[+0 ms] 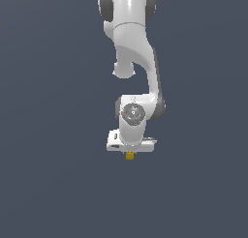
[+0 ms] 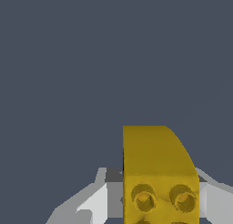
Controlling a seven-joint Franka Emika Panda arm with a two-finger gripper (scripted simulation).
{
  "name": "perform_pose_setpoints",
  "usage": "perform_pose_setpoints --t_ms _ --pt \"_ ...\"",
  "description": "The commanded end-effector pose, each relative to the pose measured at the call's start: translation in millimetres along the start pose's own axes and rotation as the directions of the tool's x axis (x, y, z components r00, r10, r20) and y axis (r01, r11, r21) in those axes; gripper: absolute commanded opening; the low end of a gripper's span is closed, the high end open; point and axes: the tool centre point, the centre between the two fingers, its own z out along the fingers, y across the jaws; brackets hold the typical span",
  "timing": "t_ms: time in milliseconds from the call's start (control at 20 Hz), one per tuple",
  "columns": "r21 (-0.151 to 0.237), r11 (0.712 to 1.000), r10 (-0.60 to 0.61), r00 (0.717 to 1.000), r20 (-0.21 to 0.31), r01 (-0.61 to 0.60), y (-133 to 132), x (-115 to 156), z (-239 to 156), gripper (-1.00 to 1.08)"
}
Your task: Pick up the object and move it to a goal position.
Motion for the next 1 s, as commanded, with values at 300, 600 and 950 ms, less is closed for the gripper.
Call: perform_pose_setpoints --t_ms 300,600,950 --pt "0.0 1.0 -0.001 1.0 -0.001 0.001 -27 -34 -39 -1.0" --pt "0.0 1.0 -0.001 1.0 -0.001 0.001 -50 -63 -72 -1.0" --pt "0.0 1.0 -0.001 1.0 -0.002 0.001 -70 -87 -102 -1.0"
